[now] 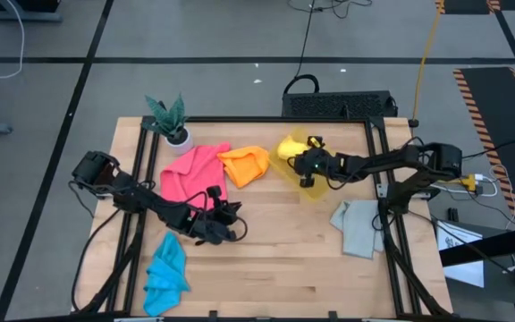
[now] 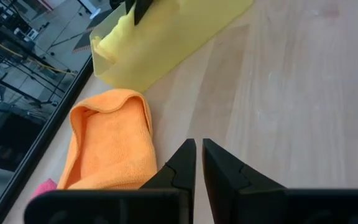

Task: Fold microfiber towels
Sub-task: Put the yellow kitchen towel into the yellow bin

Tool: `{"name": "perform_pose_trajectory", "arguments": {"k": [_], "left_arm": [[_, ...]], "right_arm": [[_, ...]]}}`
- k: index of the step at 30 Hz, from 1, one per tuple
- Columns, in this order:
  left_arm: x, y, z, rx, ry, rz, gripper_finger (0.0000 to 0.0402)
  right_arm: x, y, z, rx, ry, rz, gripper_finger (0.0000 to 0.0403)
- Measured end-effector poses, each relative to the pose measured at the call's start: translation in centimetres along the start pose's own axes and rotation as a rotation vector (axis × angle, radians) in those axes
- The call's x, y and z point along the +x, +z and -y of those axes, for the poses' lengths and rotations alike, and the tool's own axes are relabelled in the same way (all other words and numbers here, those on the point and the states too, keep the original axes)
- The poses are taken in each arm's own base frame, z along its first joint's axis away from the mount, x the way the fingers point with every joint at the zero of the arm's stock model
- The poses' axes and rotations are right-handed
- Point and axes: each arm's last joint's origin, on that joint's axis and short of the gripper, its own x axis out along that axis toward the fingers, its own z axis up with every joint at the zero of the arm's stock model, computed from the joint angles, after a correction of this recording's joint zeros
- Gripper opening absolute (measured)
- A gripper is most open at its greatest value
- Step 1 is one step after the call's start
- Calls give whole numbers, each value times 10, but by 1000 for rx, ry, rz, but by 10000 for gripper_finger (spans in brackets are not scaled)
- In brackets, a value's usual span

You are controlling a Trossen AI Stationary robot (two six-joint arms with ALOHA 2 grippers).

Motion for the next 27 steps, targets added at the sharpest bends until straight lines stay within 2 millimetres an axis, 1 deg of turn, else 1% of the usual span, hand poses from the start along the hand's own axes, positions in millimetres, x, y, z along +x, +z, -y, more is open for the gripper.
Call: {"name": "perform_pose_trajectory", "arguments": {"k": [3, 6, 9, 12, 15, 18, 20, 24, 27], "left_arm": [[-1, 0, 1, -11, -14, 1, 33], [-1, 0, 2, -17, -39, -1, 33], [-1, 0, 2, -25, -54, -2, 33], [-1, 0, 2, -36, -54, 0, 33], [-1, 1, 3, -48, -55, 4, 33], [-1, 2, 3, -59, -57, 8, 33], [-1, 2, 3, -64, -67, 11, 33], [-1, 3, 4, -72, -99, 19, 33], [-1, 4, 4, -74, -102, 25, 33]], "right_arm": [[1, -2, 2, 89, 78, 27, 10], [2, -4, 5, 151, 115, 38, 11], [3, -6, 5, 185, 176, 47, 23], [4, -8, 6, 240, 223, 45, 57], [2, -11, 10, 297, 269, 34, 102], [-7, -11, 16, 349, 308, 18, 142], [-14, -6, 20, 397, 358, 55, 159], [-29, 2, 27, 489, 452, 159, 165], [-31, 5, 32, 560, 427, 185, 145]]}}
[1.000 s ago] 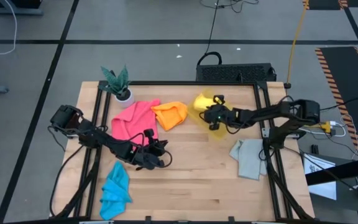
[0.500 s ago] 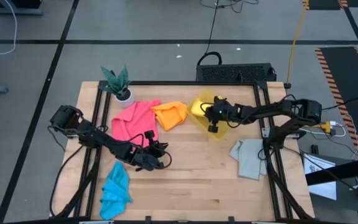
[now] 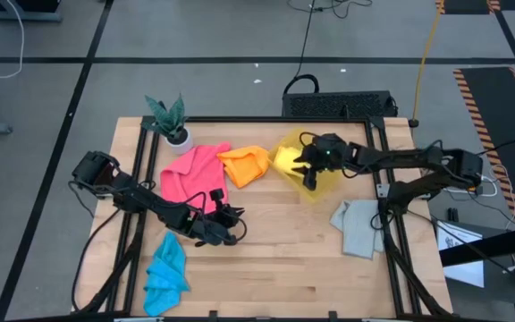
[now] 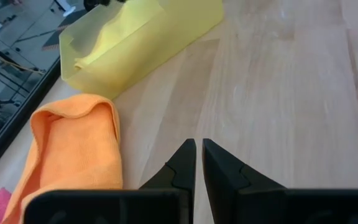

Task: Fold microfiber towels
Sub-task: Put the yellow kitchen towel into the yellow bin

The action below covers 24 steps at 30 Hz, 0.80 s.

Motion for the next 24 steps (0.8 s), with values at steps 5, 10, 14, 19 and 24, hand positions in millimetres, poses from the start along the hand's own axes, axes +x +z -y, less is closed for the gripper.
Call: {"name": "perform_pose_trajectory", "arguments": {"k": [5, 10, 14, 19, 24], "left_arm": [[0, 1, 0, 1, -1, 9, 33], [0, 3, 0, 6, -4, 27, 33], [1, 7, -1, -1, -1, 51, 33], [16, 23, -19, 21, 2, 150, 33], [48, 33, -72, -42, 20, 206, 33]], "right_arm": [[15, -8, 6, 34, -23, -38, 58], [36, -23, 21, 85, -57, -92, 11], [45, -32, 34, 146, -92, -145, 9], [44, -34, 40, 164, -244, -163, 2], [42, -33, 41, 201, -375, -159, 1]]}}
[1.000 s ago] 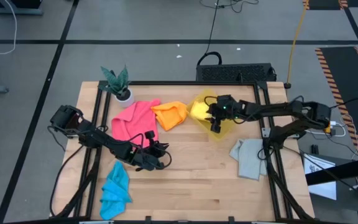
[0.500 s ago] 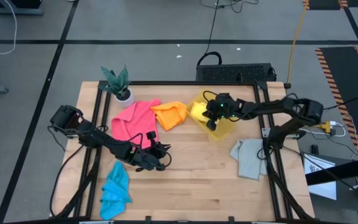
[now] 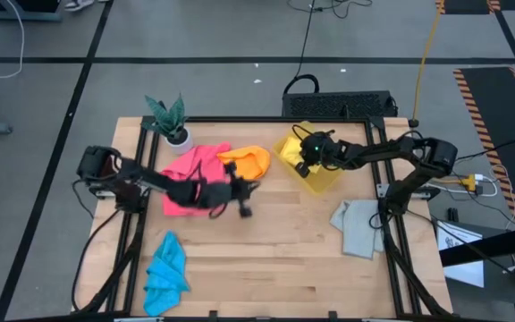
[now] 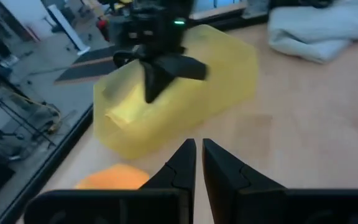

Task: Fold microfiber towels
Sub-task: Put the yellow kitchen towel into the yellow bin

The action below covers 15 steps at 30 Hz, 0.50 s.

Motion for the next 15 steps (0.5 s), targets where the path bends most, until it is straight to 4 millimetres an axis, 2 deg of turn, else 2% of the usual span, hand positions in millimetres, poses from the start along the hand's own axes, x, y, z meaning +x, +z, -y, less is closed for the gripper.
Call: {"name": "perform_pose_trajectory", "arguments": {"k": [4, 7, 10, 15], "left_arm": [[21, -5, -44, -81, -85, 28, 33], [28, -8, -64, -110, -118, 44, 32], [28, -9, -65, -103, -122, 37, 32], [24, -6, -50, -80, -173, 49, 33]], "right_arm": [[0, 0, 1, 19, -45, 1, 1], [0, -1, 4, 40, -142, 1, 1], [-1, -3, 6, 42, -223, -3, 0], [-4, -1, 9, 35, -320, 16, 0]]}}
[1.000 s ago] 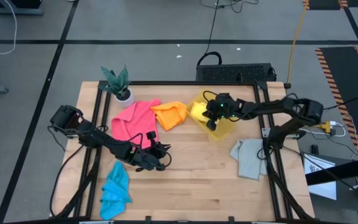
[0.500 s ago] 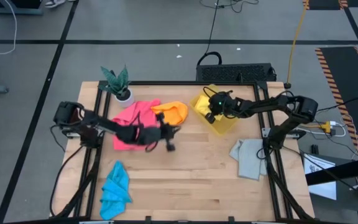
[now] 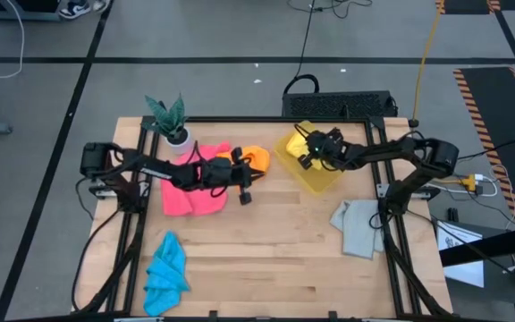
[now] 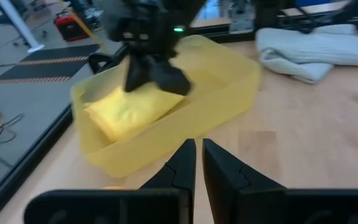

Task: Fold microfiber towels
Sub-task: Put the yellow kitchen towel into the yellow bin

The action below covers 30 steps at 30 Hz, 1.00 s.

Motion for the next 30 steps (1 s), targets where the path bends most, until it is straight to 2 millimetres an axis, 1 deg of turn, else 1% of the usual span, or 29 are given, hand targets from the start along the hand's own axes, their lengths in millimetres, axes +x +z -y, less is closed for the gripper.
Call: {"name": "perform_pose_trajectory", "arguments": {"k": [3, 6, 8, 11, 13, 18, 21, 26, 30], "left_arm": [[-2, 1, 11, 5, -32, 4, 32], [-4, 1, 25, 18, -23, -15, 33], [-7, 0, 34, 41, 2, -39, 33], [-10, 0, 46, 95, 53, -57, 33], [-12, 0, 50, 116, 75, -57, 33], [-12, 1, 51, 105, 80, -56, 33], [-12, 0, 50, 102, 82, -58, 33], [-12, 0, 50, 97, 81, -58, 33], [-12, -1, 50, 84, 79, -72, 33]], "right_arm": [[-4, 3, 2, 8, 2, 14, 0], [-13, 8, 0, -2, 44, 50, 0], [-20, 11, -6, -32, 175, 66, 0], [-24, 14, -13, -10, 395, 71, 0], [-21, 12, -13, 1, 438, 46, 0], [-6, 7, -8, 32, 423, 5, 0], [-1, 6, -4, 49, 393, 0, 0], [1, 6, 2, 67, 180, 22, 0], [1, 6, 3, 72, 147, 21, 0]]}}
